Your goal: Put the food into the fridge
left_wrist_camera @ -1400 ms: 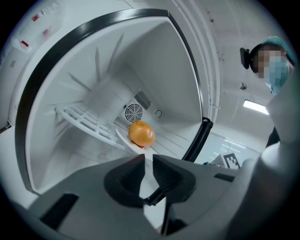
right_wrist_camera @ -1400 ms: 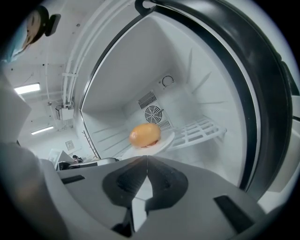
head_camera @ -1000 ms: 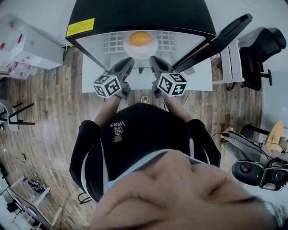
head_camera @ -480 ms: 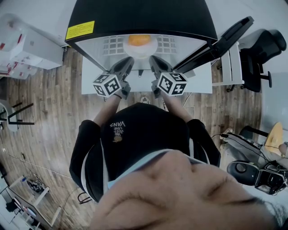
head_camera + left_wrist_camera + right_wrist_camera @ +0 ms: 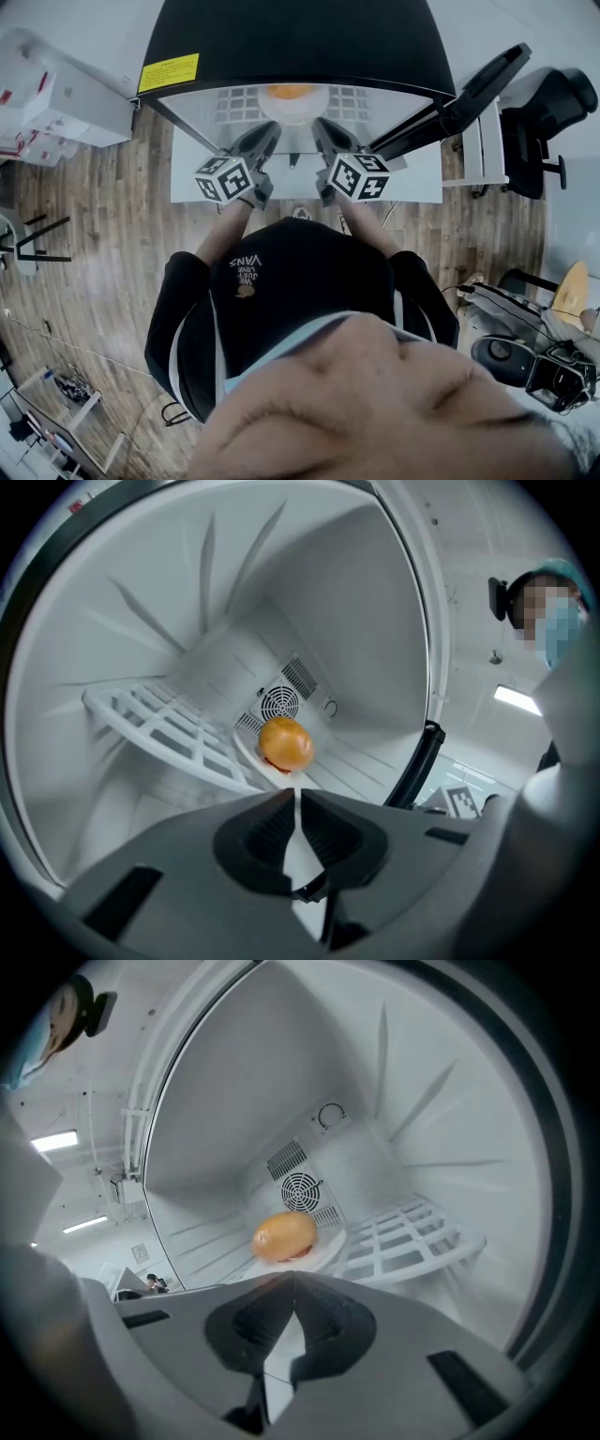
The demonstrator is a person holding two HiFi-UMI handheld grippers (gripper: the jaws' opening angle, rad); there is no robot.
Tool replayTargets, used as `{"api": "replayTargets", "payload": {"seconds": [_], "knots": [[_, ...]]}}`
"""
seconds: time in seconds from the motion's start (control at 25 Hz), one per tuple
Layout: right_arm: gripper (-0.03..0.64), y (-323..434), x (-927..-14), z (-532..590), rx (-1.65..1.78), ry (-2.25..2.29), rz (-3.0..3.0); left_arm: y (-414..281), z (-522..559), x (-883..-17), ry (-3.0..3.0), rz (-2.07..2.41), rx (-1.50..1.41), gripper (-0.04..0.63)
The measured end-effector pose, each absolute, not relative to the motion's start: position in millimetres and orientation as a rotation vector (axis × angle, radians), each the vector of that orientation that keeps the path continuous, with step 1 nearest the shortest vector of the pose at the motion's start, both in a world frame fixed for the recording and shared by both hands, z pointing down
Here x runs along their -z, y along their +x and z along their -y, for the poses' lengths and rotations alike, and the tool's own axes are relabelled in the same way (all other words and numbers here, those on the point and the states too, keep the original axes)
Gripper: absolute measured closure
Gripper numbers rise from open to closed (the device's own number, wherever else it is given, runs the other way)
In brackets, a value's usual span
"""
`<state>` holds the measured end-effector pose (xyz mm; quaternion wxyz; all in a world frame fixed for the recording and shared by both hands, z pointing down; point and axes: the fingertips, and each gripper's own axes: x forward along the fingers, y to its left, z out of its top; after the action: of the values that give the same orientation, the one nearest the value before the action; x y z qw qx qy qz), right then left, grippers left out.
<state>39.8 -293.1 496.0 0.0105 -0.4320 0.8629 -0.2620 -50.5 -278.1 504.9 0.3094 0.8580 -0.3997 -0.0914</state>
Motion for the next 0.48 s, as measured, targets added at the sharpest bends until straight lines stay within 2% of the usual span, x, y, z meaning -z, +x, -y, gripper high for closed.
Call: {"api": "replayTargets", "payload": {"seconds": [0.48], "knots": [[0.604, 36.4, -495.6, 302.6, 0.821, -1.347, -2.701, -54.1, 287.9, -505.6, 2.249, 1.063, 0.252, 0.563]]}}
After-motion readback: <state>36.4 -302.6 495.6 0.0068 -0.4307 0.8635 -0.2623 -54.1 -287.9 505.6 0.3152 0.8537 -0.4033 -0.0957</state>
